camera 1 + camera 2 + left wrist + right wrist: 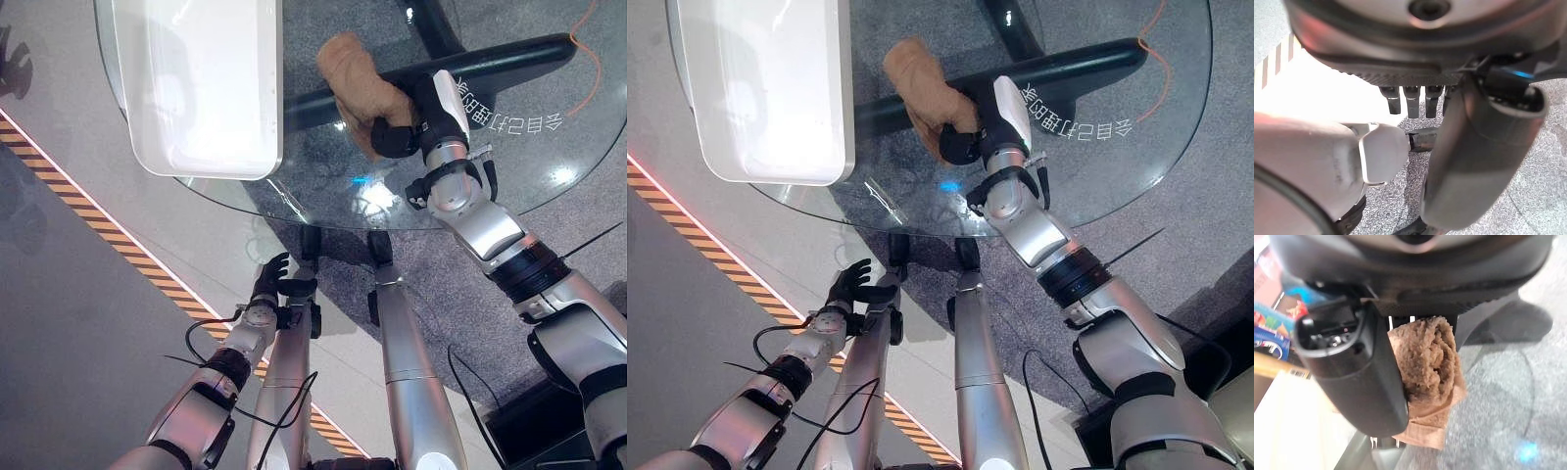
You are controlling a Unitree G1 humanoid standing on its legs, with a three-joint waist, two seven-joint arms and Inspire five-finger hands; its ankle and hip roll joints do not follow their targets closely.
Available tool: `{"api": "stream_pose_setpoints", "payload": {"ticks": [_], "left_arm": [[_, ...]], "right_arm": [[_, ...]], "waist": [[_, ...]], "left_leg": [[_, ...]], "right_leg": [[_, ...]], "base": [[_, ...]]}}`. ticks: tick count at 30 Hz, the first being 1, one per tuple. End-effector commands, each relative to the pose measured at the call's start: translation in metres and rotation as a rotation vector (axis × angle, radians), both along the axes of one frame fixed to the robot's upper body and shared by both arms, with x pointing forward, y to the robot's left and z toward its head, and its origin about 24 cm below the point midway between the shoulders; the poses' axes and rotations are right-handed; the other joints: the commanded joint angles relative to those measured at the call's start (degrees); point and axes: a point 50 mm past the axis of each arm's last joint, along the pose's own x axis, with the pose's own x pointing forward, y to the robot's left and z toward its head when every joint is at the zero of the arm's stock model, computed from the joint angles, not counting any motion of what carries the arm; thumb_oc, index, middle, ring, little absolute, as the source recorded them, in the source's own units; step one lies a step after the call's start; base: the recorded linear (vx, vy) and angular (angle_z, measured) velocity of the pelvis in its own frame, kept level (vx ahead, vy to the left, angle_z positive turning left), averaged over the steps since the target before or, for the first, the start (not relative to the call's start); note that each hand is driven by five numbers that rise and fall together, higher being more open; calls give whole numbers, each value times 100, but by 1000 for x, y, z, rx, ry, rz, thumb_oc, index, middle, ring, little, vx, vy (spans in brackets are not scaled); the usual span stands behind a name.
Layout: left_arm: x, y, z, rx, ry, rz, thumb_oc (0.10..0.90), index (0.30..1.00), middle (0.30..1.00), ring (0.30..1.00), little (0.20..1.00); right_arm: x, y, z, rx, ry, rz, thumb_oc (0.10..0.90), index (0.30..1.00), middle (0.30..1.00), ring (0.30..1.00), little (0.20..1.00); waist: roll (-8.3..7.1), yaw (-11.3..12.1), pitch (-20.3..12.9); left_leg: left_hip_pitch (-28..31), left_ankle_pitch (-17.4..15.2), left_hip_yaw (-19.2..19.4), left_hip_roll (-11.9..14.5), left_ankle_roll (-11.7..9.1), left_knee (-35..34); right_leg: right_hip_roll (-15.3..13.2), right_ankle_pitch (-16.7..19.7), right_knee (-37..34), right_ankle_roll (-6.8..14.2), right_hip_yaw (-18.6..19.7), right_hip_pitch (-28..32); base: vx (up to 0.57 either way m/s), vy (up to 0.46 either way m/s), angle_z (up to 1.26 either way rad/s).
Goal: Wipe the table with a cloth and put it in the basket.
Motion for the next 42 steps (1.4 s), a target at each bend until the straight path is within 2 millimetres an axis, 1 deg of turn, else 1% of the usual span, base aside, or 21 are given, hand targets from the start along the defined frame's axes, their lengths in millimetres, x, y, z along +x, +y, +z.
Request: {"api": "stream_pose_setpoints", "payload": {"ticks": [1,11,19,23,26,30,33,36,37,41,42], "left_arm": [[-16,20,-18,93,38,6,800,900,900,900,900],[-18,21,-18,106,34,-5,800,900,900,900,900],[-17,21,-16,110,24,3,800,900,900,900,900],[-17,23,-16,113,28,7,800,900,900,900,900],[-17,26,-15,113,30,13,800,900,900,900,900],[-15,27,-14,112,33,22,800,900,900,900,900],[-14,27,-12,107,39,33,800,900,900,900,900],[-13,27,-13,96,44,48,800,900,900,900,900],[-12,26,-13,89,46,59,800,900,900,900,900],[-10,25,-12,79,51,73,800,900,900,900,900],[-9,25,-12,79,51,74,800,900,900,900,900]], "right_arm": [[-19,63,-63,-59,280,332,100,300,300,300,200],[-18,57,-65,-64,298,335,100,300,300,300,200],[-15,45,-63,-58,289,291,100,300,300,300,200],[-12,33,-59,-58,261,239,100,300,300,300,200],[-8,20,-53,-47,225,184,100,300,300,300,200],[-4,1,-40,0,161,95,100,300,300,300,200],[-1,-19,-28,68,65,-39,100,300,300,300,200],[0,-45,-15,125,-52,-216,100,300,300,300,200],[0,-57,-8,142,-97,-290,100,300,300,300,200],[-1,-76,3,173,-145,-393,100,300,300,300,200],[-1,-76,4,175,-146,-396,100,300,300,300,200]], "waist": [[48,133,-54],[42,145,-54],[47,127,-54],[45,106,-54],[28,84,-54],[-2,46,-54],[-28,6,-54],[-35,-42,-54],[-41,-73,-54],[-50,-128,-54],[-51,-129,-54]], "left_leg": [[-60,-842,306,-577,358,743],[-47,-812,292,-570,353,709],[-66,-799,310,-557,355,671],[-63,-799,328,-549,354,685],[-62,-808,344,-534,353,692],[-38,-811,365,-513,352,668],[-43,-825,391,-498,354,683],[-50,-857,418,-481,365,677],[-53,-879,436,-470,373,666],[-38,-901,459,-461,384,640],[-35,-902,461,-460,385,637]], "right_leg": [[49,616,-888,239,114,-166],[33,633,-902,240,73,-158],[24,644,-921,249,59,-192],[21,653,-892,256,47,-204],[15,653,-881,265,41,-206],[17,667,-888,281,29,-196],[36,672,-841,293,24,-220],[63,673,-826,307,49,-249],[79,667,-816,315,64,-272],[101,665,-830,316,89,-276],[101,665,-833,316,90,-274]], "base": [[0,0,0],[-7,-18,5],[-6,-10,5],[-2,-12,8],[-2,-15,5],[-4,-8,3],[0,-2,1],[0,0,0],[11,30,-1],[7,24,-6],[4,13,-6]]}}
